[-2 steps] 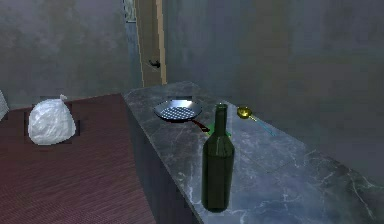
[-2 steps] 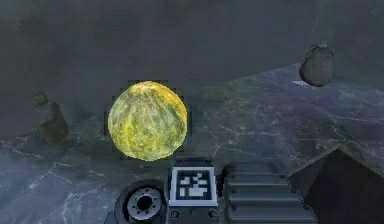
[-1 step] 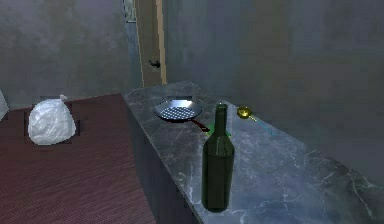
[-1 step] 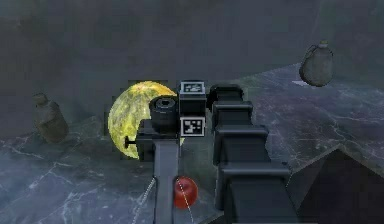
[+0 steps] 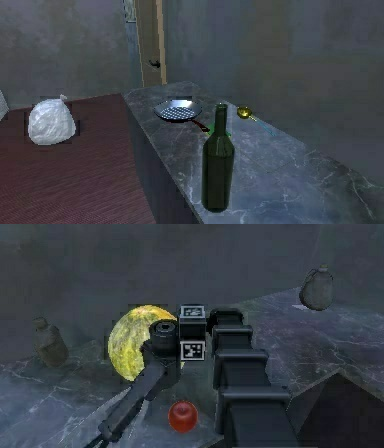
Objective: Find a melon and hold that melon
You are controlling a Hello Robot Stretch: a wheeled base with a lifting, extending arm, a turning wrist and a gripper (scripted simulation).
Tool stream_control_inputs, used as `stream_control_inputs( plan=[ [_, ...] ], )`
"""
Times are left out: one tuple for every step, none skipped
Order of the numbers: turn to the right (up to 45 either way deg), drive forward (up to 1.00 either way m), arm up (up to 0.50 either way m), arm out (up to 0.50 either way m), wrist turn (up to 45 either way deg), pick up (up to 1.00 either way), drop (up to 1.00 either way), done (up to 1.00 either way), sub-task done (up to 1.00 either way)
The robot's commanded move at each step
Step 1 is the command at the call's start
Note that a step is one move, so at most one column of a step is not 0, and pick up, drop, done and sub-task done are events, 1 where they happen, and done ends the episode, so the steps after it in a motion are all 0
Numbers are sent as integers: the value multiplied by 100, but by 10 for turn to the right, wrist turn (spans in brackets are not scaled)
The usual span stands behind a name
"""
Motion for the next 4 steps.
stream_control_inputs(
  plan=[
    [0, 0, 0, 0, 450, 0, 0, 0, 0],
    [0, 0, 0, 0, 450, 0, 0, 0, 0],
    [0, 0, 0, 0, 150, 0, 0, 0, 0],
    [0, 0, 0, 0, 0, 100, 0, 0, 0]
  ],
)
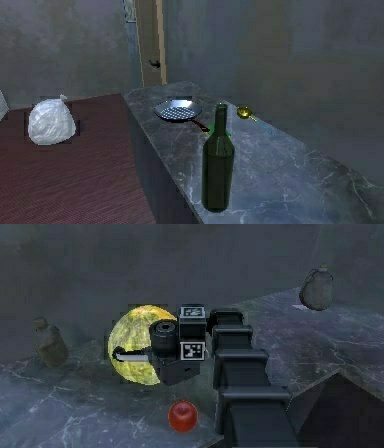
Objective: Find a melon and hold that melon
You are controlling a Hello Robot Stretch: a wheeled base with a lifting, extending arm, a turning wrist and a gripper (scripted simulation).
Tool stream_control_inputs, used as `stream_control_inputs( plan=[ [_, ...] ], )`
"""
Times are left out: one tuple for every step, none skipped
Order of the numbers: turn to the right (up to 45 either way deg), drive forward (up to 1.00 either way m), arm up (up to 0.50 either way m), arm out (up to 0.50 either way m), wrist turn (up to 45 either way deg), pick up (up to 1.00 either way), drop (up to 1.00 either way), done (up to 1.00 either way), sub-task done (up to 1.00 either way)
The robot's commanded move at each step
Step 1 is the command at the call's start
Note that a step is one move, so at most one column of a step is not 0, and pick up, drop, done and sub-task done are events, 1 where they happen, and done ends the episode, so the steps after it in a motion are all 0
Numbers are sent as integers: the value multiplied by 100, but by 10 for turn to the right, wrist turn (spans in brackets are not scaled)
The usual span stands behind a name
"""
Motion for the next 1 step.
stream_control_inputs(
  plan=[
    [0, 0, 0, 0, 0, 0, 0, 100, 0]
  ],
)
